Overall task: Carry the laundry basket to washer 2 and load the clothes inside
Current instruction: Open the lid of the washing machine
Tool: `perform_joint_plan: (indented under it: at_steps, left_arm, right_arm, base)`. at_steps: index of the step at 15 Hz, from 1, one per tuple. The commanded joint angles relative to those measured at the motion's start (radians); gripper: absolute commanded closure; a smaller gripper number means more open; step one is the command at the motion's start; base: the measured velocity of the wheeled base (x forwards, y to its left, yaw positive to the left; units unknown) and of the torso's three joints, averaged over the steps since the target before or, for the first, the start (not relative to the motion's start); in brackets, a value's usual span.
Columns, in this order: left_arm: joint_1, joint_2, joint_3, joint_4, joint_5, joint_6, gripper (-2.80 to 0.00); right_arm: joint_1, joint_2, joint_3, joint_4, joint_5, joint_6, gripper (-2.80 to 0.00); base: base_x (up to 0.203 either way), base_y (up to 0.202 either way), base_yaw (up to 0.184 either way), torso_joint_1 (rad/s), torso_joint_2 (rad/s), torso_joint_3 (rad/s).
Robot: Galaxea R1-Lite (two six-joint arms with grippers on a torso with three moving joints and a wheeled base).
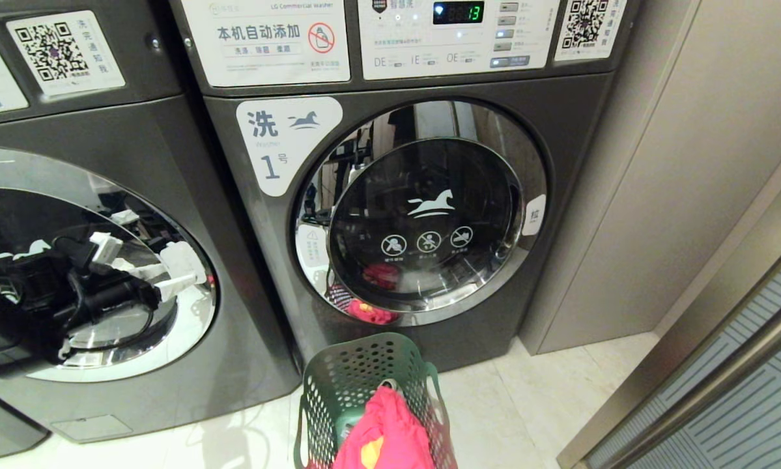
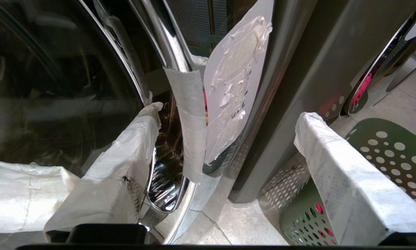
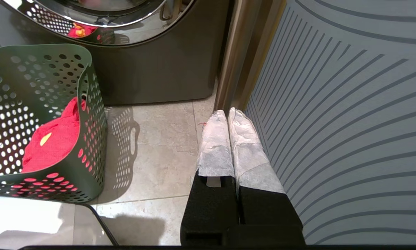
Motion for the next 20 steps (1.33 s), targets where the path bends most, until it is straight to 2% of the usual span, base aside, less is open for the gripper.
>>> perform_joint_plan:
  at_steps: [1,4,7,9,12,20]
  left_arm:
    - [-0.001,0.017,-0.012,-0.01,0.0,-0.004,-2.8]
    - [-0.009,0.018,-0.017,-0.01,-0.002,-0.032,-2.8]
    - [-0.013,0.041,-0.036,-0.01,0.001,-0.028,-2.8]
    - [-0.018,0.055,-0.057,-0.009,0.038,-0.03,-2.8]
    - [-0.023,0.052,-0.061,-0.012,0.039,-0.07,-2.8]
    - [-0.014,0.036,0.003,-0.046,0.037,-0.058,-2.8]
  right_arm:
    - [0.0,0.0,0.0,0.001,0.0,-0.001,0.0]
    - [0.0,0.0,0.0,0.001,0.0,-0.001,0.0]
    - [0.0,0.0,0.0,0.001,0.0,-0.001,0.0]
    - [0.0,0.0,0.0,0.001,0.0,-0.001,0.0]
    - [0.0,0.0,0.0,0.001,0.0,-0.001,0.0]
    - [0.0,0.0,0.0,0.001,0.0,-0.001,0.0]
  base:
    - [0.0,0.0,0.0,0.0,0.0,0.0]
    - [0.0,0.0,0.0,0.0,0.0,0.0]
    - [0.0,0.0,0.0,0.0,0.0,0.0]
    - [0.0,0.0,0.0,0.0,0.0,0.0]
    - [0.0,0.0,0.0,0.0,0.0,0.0]
    - [0.0,0.0,0.0,0.0,0.0,0.0]
